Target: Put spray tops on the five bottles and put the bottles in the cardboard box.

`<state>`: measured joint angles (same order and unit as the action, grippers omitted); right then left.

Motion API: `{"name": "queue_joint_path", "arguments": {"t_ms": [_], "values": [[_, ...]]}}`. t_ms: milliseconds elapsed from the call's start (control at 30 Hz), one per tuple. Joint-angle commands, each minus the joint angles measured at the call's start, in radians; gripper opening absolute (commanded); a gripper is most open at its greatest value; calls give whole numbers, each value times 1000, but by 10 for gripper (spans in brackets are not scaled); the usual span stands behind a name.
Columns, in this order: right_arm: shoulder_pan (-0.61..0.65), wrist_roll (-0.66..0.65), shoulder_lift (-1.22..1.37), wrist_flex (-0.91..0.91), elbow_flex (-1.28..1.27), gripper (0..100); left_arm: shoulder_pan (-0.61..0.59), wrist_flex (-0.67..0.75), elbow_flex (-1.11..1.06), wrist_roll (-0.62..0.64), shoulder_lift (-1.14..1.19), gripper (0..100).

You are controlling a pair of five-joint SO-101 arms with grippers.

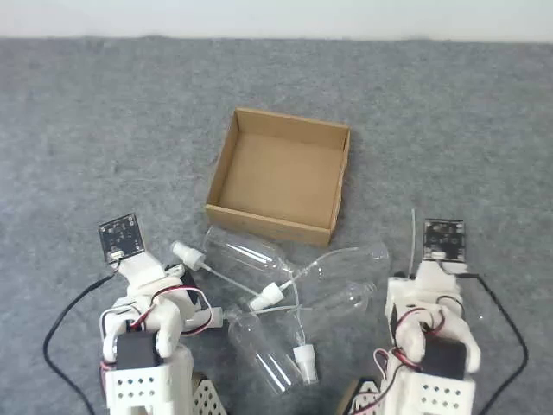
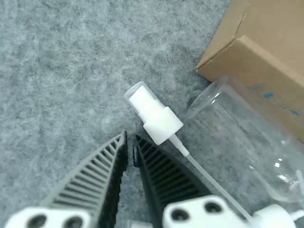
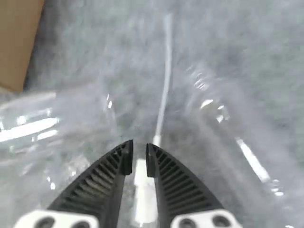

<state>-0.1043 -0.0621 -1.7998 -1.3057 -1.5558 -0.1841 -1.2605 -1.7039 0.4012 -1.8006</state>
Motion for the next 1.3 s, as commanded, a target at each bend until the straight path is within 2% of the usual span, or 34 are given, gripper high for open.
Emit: {"name": "queue_joint_path", "arguments": {"t_ms": [0,133,333,500,633,733,1033,1267], "values": [[-51,-104,-13,-7,172,7,0,-2,19,-8,-17,12],[-53,-313,-13,-16,265,7,0,-2,19,-8,-17,12],[-53,-338,-13,-51,374,9,0,-2,19,-8,-17,12],[-88,-482,-4,-51,396,55,0,-2,19,-8,-17,12],[-165,-493,-1,-28,416,76,0,-2,19,-8,-17,12],[-193,-562,1,-53,462,78,0,-2,19,-8,-17,12],[-196,-632,1,-107,548,102,0,-2,19,-8,-17,12],[-196,-638,24,-117,551,103,0,-2,19,-8,-17,12]]}}
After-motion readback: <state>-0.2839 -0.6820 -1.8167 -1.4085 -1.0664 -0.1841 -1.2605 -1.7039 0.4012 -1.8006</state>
